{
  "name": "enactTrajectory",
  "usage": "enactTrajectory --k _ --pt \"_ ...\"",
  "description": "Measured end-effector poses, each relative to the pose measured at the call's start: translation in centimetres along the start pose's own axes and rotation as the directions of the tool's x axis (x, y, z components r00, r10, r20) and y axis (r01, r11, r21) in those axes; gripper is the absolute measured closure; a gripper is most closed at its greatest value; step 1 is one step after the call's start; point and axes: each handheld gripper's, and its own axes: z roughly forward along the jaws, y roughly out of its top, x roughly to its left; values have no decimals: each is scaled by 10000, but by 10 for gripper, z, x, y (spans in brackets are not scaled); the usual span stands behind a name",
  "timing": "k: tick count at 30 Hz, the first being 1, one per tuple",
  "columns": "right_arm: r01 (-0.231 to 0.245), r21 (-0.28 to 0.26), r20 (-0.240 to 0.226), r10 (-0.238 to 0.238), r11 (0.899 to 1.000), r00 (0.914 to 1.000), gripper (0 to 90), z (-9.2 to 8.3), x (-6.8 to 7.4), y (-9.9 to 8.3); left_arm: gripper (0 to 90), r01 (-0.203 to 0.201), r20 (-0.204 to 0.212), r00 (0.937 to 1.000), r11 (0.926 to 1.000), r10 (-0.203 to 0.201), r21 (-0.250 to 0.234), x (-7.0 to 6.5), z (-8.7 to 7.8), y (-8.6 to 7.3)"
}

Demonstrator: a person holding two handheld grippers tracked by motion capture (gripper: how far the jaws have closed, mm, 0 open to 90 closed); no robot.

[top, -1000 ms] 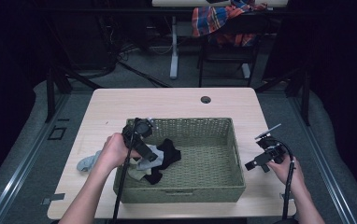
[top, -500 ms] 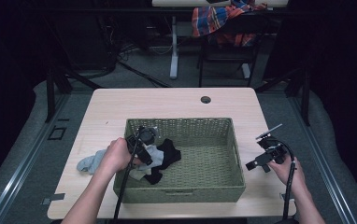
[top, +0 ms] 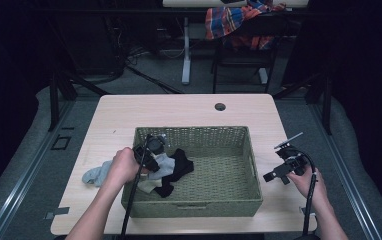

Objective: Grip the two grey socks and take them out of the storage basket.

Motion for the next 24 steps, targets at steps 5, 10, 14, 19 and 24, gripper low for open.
enactTrajectory --k 5,10,14,19,24 --pt "-37 -31 -30 37 10000 10000 8 1 1 0 816 46 -16 10000 9993 -47 -380 2 -13 -3" --pt "-79 -80 -44 79 9999 10000 8 1 2 -1 817 -58 -63 10000 9969 53 -790 0 -27 -4" --pt "-49 -44 32 50 10000 10000 8 1 1 -1 818 -147 -133 9998 9949 134 -1001 -1 -35 -3" --pt "16 -21 15 -15 10000 10000 8 0 0 -1 817 -178 -224 9996 9927 153 -1193 -2 -45 -3" --pt "-19 -40 39 19 10000 10000 8 0 1 -1 818 -325 -322 9991 9919 287 -1228 -1 -57 2"
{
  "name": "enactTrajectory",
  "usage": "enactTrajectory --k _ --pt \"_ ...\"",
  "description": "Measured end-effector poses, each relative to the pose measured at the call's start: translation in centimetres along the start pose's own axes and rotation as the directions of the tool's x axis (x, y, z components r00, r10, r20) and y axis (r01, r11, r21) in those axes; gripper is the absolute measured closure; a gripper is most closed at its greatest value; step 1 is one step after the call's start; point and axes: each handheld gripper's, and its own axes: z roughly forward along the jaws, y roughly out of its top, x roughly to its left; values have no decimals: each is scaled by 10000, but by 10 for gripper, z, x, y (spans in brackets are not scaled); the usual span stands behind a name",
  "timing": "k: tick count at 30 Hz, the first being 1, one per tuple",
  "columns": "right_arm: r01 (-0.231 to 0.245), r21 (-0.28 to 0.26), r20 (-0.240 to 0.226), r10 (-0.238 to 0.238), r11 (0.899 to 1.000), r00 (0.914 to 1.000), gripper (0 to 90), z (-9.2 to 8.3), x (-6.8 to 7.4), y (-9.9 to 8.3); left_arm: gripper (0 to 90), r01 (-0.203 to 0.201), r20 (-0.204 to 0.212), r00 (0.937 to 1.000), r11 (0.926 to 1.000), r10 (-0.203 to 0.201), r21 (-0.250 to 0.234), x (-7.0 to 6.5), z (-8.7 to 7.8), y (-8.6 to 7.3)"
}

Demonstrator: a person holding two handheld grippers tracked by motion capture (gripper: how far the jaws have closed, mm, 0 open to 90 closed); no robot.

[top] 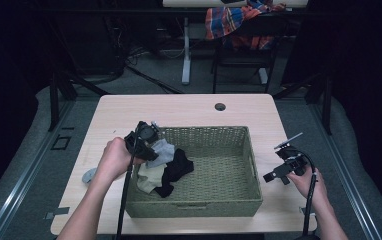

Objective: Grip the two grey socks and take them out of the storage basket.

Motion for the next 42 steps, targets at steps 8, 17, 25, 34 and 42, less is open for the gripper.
enactTrajectory --k 8,17,25,34,42 --pt "-51 -46 -192 50 10000 9998 8 0 1 0 823 -175 -164 9997 9998 173 -119 3 -21 10" --pt "172 198 -37 -172 9997 9998 8 -1 -1 1 824 -156 -241 9996 9997 151 -206 8 -37 19" --pt "178 198 -57 -177 9996 9998 8 -2 -1 1 824 -89 -495 9987 9994 72 -324 15 -52 19" --pt "42 51 -158 -42 10000 9999 8 0 0 0 824 455 -727 9961 9977 -490 -500 30 -65 1" --pt "-43 -8 -105 42 10000 9999 8 0 1 0 824 1294 -882 9870 9899 -1342 -575 51 -69 -31"
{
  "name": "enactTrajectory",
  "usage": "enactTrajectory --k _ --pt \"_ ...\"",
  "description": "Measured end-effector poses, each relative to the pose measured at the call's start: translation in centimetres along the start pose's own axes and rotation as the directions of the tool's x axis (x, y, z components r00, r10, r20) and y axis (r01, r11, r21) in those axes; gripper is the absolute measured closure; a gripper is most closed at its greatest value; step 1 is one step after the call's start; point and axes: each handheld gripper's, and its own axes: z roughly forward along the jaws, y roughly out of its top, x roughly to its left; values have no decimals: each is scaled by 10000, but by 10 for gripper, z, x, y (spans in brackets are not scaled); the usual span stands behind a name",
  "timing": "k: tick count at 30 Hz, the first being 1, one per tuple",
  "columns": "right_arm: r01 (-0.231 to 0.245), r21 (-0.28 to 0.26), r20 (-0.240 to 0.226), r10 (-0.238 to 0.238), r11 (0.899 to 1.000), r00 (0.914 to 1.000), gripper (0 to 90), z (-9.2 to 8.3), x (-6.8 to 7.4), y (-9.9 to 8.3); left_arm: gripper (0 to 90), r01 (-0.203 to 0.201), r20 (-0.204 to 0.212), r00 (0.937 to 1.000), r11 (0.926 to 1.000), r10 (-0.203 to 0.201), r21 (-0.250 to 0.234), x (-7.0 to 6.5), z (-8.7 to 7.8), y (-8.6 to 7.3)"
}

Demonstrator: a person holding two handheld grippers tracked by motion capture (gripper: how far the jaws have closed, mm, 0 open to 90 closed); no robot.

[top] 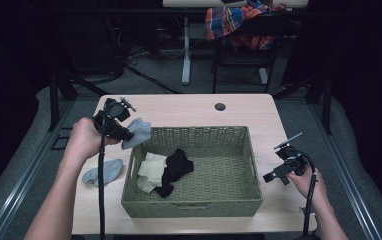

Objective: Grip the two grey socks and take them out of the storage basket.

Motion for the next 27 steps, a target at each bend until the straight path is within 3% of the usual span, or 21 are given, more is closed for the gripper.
enactTrajectory --k 3,4,8,13,16,18,21,22,27 --pt "9 9 -14 -9 10000 10000 8 0 0 0 824 288 -126 9995 9996 -289 -34 7 0 -9" --pt "-3 20 -17 3 10000 10000 8 0 0 0 824 615 -130 9980 9981 -616 -84 14 0 -18" --pt "75 100 -17 -75 9999 10000 8 0 0 1 824 1105 -391 9931 9938 -1109 -122 26 -2 -33" --pt "159 236 -102 -157 9996 9998 8 -1 -1 1 824 1489 -812 9856 9888 -1484 2 35 2 -47" --pt "298 427 104 -303 9986 9995 8 -2 -2 2 824 1587 -1015 9823 9873 -1572 69 36 6 -52" --pt "292 410 89 -295 9987 9995 8 -1 -2 2 824 1751 -1218 9780 9839 -1696 355 41 16 -59" --pt "210 302 -125 -207 9993 9997 8 -1 -2 1 824 1928 -1229 9749 9800 -1856 494 45 23 -65" --pt "-14 30 -97 14 10000 10000 8 1 0 0 824 2146 -1223 9706 9756 -2075 473 48 29 -71" --pt "258 380 47 -260 9989 9997 8 -1 -2 2 824 2455 -920 9663 9681 -2404 495 52 43 -84"
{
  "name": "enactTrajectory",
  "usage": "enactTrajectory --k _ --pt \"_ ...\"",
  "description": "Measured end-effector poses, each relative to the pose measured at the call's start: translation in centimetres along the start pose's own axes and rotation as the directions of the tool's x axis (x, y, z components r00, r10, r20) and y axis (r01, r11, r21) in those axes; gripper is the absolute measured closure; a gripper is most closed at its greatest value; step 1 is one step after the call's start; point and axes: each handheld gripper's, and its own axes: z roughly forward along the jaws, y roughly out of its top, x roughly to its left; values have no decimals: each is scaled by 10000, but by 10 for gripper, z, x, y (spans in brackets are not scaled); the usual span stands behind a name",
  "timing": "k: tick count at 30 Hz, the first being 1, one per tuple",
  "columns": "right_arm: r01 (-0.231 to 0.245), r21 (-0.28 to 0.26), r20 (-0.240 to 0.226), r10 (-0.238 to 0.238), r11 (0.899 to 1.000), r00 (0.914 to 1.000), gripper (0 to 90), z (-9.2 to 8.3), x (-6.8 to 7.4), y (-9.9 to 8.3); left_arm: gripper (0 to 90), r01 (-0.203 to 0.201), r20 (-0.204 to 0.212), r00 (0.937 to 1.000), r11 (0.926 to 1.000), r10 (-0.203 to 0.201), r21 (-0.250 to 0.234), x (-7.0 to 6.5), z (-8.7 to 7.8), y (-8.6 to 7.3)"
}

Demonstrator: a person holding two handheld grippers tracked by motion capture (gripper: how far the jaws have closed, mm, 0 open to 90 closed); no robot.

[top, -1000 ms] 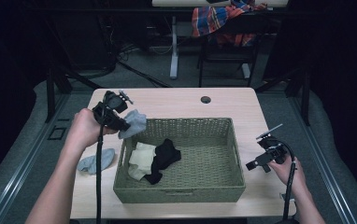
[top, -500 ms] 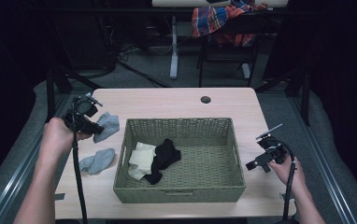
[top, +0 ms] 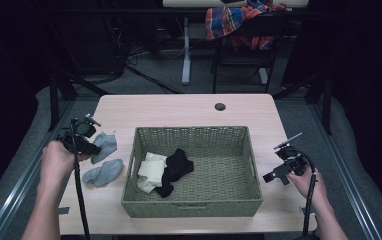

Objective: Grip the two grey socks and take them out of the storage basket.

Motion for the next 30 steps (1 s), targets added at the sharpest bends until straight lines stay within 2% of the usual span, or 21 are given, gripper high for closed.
enactTrajectory --k 4,6,8,11,15,16,18,22,25,27,30 --pt "-48 -56 -65 47 10000 10000 8 0 0 0 824 243 41 9997 9997 -243 63 4 13 -8" --pt "-54 -71 -56 54 10000 10000 8 0 0 0 824 239 -114 9997 9995 -237 197 4 19 -11" --pt "-34 -23 -2 34 10000 10000 8 0 0 0 824 316 -67 9995 9990 -314 305 5 26 -13" --pt "-73 -82 -158 72 9999 9998 8 1 1 0 824 420 -105 9991 9982 -415 435 7 35 -16" --pt "-25 -41 -54 24 10000 10000 8 0 0 0 824 569 -58 9984 9965 -566 606 9 45 -19" --pt "-74 -99 -137 73 9999 9999 8 0 1 0 824 504 -99 9987 9967 -498 635 10 48 -20" --pt "-103 -192 36 103 9998 9999 8 1 2 -1 824 661 -88 9978 9957 -656 654 11 53 -21" --pt "-257 -355 -56 255 9990 9997 8 1 2 -1 825 678 -132 9977 9952 -670 712 13 60 -22" --pt "-189 -261 -161 184 9995 9997 8 1 1 -1 824 793 9 9968 9949 -795 621 14 68 -24" --pt "23 -9 -49 -24 10000 10000 8 0 1 0 824 802 118 9966 9935 -814 809 16 75 -26" --pt "-17 -62 25 18 10000 10000 8 0 1 0 824 853 155 9961 9929 -869 828 16 79 -27"
